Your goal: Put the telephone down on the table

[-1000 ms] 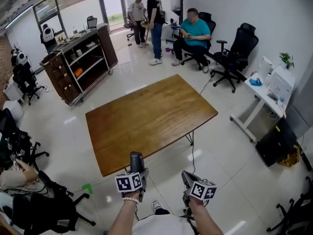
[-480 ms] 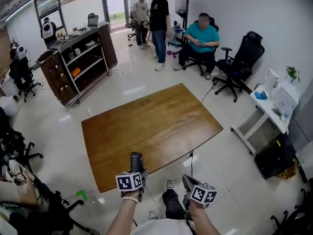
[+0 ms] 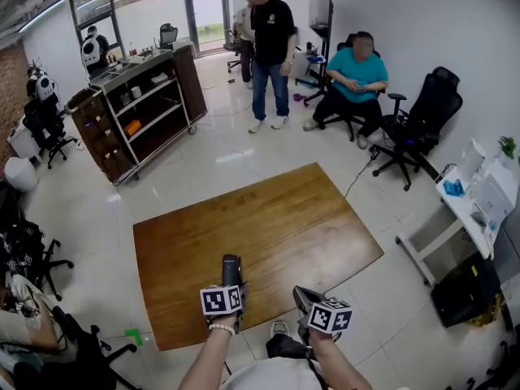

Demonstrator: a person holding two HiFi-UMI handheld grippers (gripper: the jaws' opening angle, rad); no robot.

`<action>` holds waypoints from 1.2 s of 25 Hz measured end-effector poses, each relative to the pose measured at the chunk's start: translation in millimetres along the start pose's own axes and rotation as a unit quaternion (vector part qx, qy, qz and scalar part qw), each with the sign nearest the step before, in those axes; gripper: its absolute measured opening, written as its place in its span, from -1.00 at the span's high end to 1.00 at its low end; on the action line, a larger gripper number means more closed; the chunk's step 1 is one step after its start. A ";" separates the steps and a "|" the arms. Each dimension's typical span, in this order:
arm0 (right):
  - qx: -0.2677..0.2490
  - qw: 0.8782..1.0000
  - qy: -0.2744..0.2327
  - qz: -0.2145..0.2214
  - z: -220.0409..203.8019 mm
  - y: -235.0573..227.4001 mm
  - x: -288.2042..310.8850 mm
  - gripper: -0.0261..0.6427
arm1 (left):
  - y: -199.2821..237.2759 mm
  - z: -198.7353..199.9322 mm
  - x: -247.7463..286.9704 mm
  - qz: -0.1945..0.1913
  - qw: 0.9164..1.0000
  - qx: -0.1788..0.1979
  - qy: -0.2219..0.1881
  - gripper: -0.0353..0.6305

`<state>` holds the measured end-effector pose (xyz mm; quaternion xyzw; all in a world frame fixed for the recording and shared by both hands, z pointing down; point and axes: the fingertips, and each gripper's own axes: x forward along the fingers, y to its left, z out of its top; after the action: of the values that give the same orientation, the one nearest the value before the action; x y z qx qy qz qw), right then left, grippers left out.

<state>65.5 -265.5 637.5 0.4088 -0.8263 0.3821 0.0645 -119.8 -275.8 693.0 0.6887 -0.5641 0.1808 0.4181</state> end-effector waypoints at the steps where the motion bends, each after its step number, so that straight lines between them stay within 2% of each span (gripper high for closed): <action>1: -0.002 1.000 0.008 0.002 4.2 -2.6 8.3 0.91 | 0.7 4.2 10.1 0.004 1.000 0.001 0.007 0.05; 7: -0.019 0.998 0.052 0.020 20.3 -19.0 46.2 0.90 | 6.2 17.7 66.7 0.029 0.999 -0.008 0.040 0.05; 12: -0.007 0.998 0.066 0.021 36.3 -47.8 64.6 0.90 | 18.5 24.7 103.5 0.063 0.996 -0.016 0.066 0.05; 21: 0.011 0.997 0.079 0.019 50.5 -81.8 89.9 0.90 | 46.7 18.4 144.5 0.135 0.984 -0.008 0.120 0.05; 30: 0.019 0.996 0.083 0.021 55.6 -92.1 97.9 0.90 | 54.0 20.5 159.3 0.159 0.979 -0.017 0.127 0.05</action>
<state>79.3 -399.2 692.9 0.3594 -0.8190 0.4317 0.1175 -127.0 -392.2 815.9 0.5546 -0.6119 0.3211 0.4637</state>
